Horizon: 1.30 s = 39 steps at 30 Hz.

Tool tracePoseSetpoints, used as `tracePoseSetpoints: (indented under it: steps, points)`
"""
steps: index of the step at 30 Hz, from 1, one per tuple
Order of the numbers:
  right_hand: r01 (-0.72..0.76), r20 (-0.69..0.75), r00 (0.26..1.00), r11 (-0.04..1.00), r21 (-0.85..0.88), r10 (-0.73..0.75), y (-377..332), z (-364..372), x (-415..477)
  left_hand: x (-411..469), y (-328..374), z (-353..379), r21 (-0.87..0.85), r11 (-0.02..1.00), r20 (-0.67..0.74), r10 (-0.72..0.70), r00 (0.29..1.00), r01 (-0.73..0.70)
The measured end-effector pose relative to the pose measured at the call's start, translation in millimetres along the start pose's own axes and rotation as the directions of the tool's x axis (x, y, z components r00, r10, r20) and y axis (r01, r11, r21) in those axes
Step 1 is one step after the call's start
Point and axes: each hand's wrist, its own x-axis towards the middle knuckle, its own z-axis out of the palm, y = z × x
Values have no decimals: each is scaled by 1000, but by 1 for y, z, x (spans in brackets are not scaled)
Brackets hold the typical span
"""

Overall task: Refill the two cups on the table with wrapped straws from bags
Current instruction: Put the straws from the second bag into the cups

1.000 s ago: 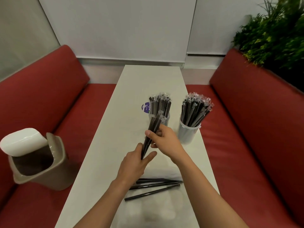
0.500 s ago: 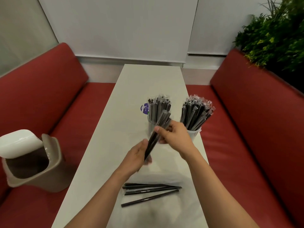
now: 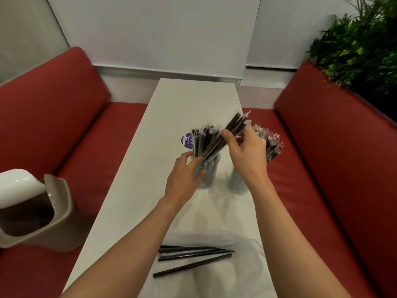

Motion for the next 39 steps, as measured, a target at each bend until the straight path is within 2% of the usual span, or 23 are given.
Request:
tracePoseSetpoints:
  steps: [3,5,11,18,22,30,35,39]
  points:
    - [17,92,996,1000,-26,-15,8,14,4,3,-5,7,-66,998,24,-22,999,23]
    - [17,95,995,999,-52,-12,11,22,10,5,-4,10,-121,992,1,-21,1000,21]
    - [-73,175,979,984,-163,101,28,48,16,15,1,16,-171,985,-68,-32,997,20]
    - [-89,17,996,993,-73,91,49,73,-12,17,-1,15,-182,983,-85,-52,995,36]
    - [-261,46,965,965,28,259,56,81,-23,16,0,14,-180,983,-91,-51,995,34]
    - [-323,100,945,935,147,310,60,68,-27,18,-4,4,-117,993,16,7,1000,-5]
    - [-274,75,961,951,145,266,53,43,-66,-1,-2,-14,-85,996,1,30,1000,-30]
    - [-111,128,986,993,40,105,60,23,-127,-50,-3,-26,-81,996,7,-29,1000,29]
